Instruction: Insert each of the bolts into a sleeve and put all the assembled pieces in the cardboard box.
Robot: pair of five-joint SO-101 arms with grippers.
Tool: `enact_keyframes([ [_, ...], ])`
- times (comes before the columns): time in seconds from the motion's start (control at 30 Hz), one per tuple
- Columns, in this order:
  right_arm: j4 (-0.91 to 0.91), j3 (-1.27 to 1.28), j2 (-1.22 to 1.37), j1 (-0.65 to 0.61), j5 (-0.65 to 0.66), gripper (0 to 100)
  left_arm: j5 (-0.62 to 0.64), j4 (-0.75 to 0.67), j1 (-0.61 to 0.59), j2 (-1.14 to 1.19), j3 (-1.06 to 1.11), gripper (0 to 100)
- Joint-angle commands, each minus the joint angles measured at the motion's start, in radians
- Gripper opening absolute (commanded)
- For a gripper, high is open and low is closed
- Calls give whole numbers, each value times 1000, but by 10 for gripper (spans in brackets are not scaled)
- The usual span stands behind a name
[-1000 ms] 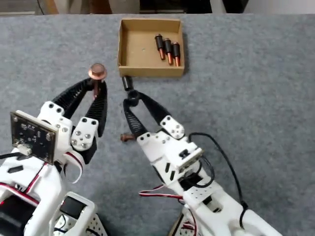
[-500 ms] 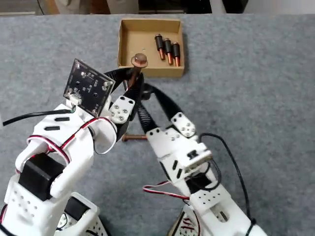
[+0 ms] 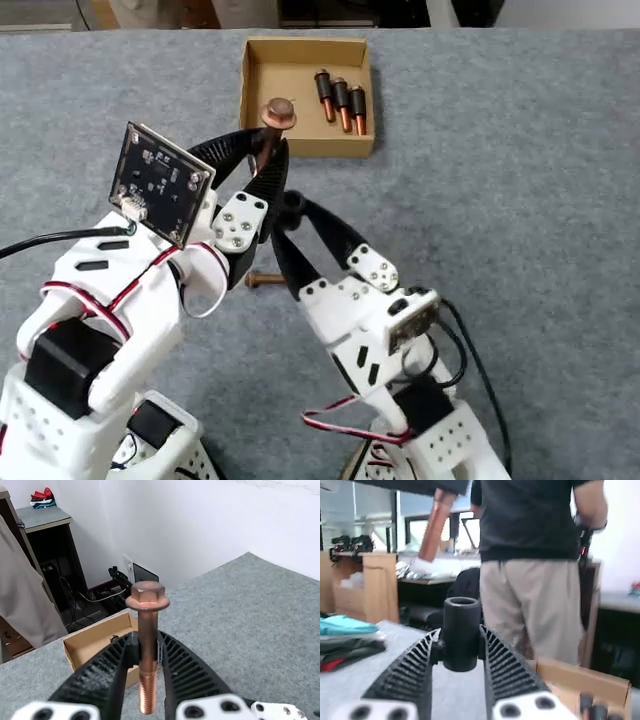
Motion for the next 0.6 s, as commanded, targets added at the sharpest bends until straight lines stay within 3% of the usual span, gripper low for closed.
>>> enact_keyframes([
  [0.0, 203, -13, -151, -12, -51, 2, 6, -21, 11, 10, -55, 19],
  [0.57, 181, -12, -122, -8, -51, 2, 49, -57, 81, 13, 75, 19],
])
